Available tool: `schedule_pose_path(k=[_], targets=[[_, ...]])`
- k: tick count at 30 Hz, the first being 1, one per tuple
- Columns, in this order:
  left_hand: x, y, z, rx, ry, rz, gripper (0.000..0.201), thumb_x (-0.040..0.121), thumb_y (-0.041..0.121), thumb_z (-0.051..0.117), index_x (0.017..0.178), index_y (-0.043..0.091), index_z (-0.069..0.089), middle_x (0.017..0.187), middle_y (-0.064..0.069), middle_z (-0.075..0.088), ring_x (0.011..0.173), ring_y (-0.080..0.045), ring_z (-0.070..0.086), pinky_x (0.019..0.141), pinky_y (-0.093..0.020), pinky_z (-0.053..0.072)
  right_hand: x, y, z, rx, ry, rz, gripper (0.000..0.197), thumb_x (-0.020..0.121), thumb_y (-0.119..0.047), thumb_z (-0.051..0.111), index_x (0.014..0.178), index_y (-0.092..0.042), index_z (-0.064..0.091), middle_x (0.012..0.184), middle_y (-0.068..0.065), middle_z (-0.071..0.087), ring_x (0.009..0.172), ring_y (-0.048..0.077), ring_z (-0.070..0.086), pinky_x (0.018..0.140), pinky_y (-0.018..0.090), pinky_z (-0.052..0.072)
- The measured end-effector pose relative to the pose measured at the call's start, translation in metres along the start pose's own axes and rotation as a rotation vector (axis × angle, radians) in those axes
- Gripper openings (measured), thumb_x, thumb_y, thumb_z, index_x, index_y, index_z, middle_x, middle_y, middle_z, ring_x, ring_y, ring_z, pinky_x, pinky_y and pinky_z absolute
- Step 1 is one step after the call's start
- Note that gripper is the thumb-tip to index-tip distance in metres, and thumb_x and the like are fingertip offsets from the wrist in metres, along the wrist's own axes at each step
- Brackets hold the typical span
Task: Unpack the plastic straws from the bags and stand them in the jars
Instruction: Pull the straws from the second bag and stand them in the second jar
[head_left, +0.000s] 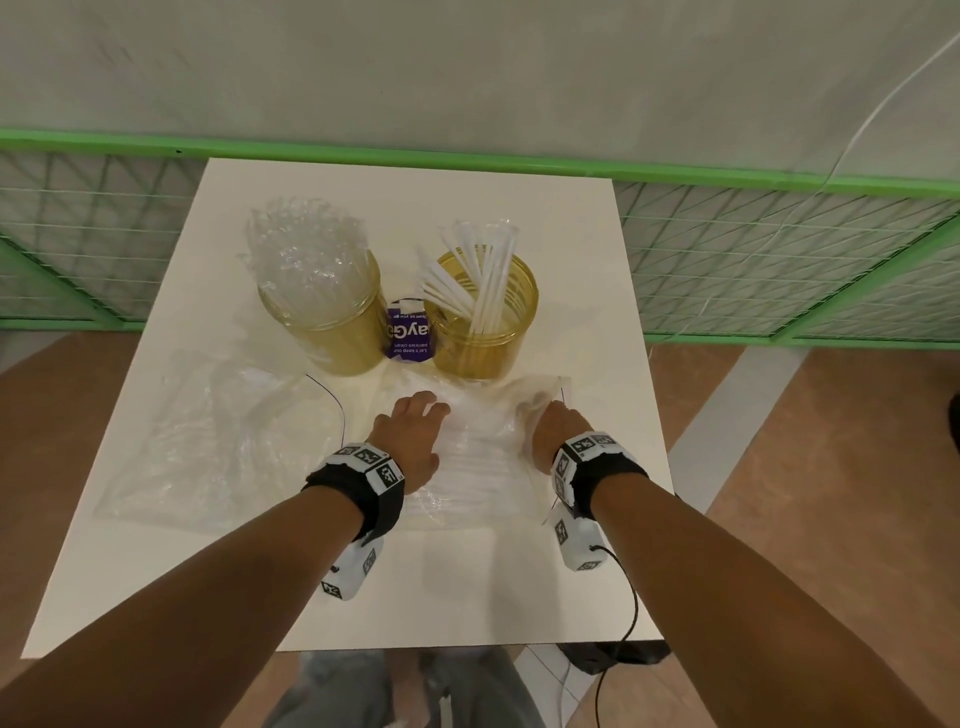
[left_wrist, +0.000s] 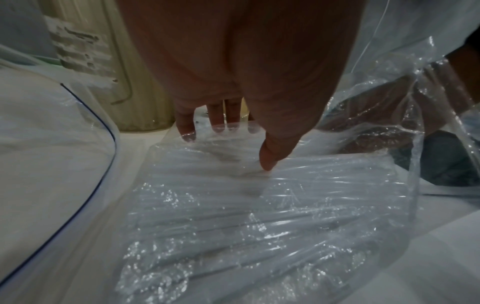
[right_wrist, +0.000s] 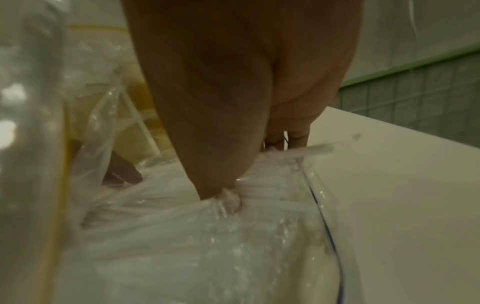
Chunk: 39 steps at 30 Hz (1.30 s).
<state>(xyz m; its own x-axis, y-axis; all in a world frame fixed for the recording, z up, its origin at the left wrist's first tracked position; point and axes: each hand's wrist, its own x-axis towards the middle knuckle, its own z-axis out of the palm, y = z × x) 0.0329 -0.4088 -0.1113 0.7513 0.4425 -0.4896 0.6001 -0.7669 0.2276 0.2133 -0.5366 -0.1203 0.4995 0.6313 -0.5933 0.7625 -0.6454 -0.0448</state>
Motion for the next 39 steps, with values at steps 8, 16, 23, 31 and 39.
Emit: schedule_pose_path(k=[8, 16, 23, 31, 39], targets=[[-0.002, 0.005, -0.003, 0.104, 0.008, -0.058, 0.068, 0.093, 0.029, 0.06, 0.151, 0.021, 0.025, 0.157, -0.004, 0.021, 0.139, -0.027, 0.032, 0.106, -0.044, 0.04, -0.015, 0.014, -0.016, -0.078, -0.02, -0.086, 0.046, 0.097, -0.033, 0.057, 0.136, -0.01, 0.05, 0.132, 0.012, 0.058, 0.117, 0.031, 0.061, 0.092, 0.038, 0.053], [-0.009, 0.036, -0.02, -0.206, 0.401, 0.203, 0.067, 0.081, 0.024, 0.058, 0.144, 0.016, 0.037, 0.151, -0.006, 0.037, 0.137, -0.028, 0.037, 0.113, -0.046, 0.03, -0.026, 0.016, -0.03, -0.135, 0.052, -0.075, 0.044, 0.101, -0.038, 0.049, 0.134, -0.01, 0.056, 0.133, 0.011, 0.06, 0.119, 0.029, 0.062, 0.094, 0.037, 0.05], [-0.004, 0.064, -0.02, -0.134, 0.304, 0.42, 0.057, 0.096, 0.051, 0.05, 0.148, 0.032, 0.039, 0.161, 0.004, 0.027, 0.144, -0.021, 0.032, 0.112, -0.042, 0.036, -0.037, 0.014, -0.038, -0.161, 0.092, -0.116, 0.043, 0.101, -0.039, 0.052, 0.137, -0.015, 0.053, 0.129, 0.01, 0.062, 0.115, 0.029, 0.064, 0.09, 0.037, 0.051], [0.007, 0.054, -0.018, 0.095, 0.138, 0.084, 0.057, 0.096, 0.025, 0.055, 0.149, 0.02, 0.033, 0.16, -0.005, 0.022, 0.139, -0.03, 0.033, 0.111, -0.049, 0.034, -0.054, 0.043, -0.073, -0.36, 0.108, -0.187, 0.035, 0.097, -0.037, 0.056, 0.129, -0.02, 0.059, 0.122, 0.007, 0.062, 0.107, 0.029, 0.065, 0.079, 0.035, 0.048], [0.022, 0.094, -0.017, -0.053, 0.235, 0.242, 0.057, 0.091, 0.044, 0.058, 0.141, 0.019, 0.043, 0.137, 0.0, 0.053, 0.132, -0.023, 0.043, 0.113, -0.042, 0.025, -0.059, 0.02, -0.093, -0.496, 0.147, -0.283, 0.031, 0.097, -0.027, 0.055, 0.127, -0.022, 0.063, 0.113, 0.006, 0.065, 0.098, 0.027, 0.068, 0.068, 0.034, 0.043]])
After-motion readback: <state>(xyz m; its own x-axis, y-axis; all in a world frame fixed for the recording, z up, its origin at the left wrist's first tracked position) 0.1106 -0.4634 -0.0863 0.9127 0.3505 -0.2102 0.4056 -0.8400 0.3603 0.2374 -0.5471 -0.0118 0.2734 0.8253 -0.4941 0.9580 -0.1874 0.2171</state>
